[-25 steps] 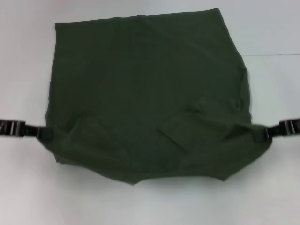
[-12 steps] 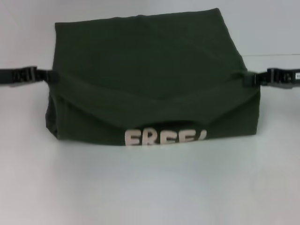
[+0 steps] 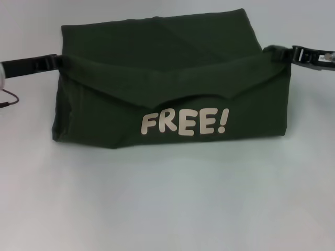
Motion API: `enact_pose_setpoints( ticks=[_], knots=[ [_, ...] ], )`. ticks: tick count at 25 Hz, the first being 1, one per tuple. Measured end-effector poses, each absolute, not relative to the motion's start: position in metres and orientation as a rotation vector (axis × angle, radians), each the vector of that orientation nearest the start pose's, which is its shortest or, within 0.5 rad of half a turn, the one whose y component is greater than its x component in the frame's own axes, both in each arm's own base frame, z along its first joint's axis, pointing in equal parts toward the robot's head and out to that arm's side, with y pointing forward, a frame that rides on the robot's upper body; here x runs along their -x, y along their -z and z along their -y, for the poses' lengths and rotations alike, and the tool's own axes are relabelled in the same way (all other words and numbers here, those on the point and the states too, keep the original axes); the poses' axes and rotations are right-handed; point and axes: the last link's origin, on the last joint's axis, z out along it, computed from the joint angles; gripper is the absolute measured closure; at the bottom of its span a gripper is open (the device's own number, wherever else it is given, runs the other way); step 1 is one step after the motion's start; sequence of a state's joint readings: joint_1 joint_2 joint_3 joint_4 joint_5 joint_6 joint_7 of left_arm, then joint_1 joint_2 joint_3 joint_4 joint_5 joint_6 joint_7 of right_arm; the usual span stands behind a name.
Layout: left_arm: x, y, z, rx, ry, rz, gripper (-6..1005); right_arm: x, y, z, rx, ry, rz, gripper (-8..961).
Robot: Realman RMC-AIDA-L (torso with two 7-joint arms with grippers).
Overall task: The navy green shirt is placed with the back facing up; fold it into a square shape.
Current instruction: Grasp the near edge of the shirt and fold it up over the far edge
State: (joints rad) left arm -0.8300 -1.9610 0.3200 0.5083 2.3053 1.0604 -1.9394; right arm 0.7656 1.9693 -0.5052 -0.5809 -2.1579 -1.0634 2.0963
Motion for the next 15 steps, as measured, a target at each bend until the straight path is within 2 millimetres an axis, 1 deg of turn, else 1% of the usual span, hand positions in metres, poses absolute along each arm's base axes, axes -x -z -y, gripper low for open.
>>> enact_pose_setpoints(
  ticks=[7,15],
  knots=[
    [0.266,-0.05,-0.458,2.01,0.617,1.182,969,-0.252,-0.045,-0.463,1.965,-0.649,-1.208,895],
    [0.263,-0.038,-0.467,1.93,0.648,1.086,970,-0.25,-0.028,-0.476,1.881,-0.625,-1.141,894]
  ],
)
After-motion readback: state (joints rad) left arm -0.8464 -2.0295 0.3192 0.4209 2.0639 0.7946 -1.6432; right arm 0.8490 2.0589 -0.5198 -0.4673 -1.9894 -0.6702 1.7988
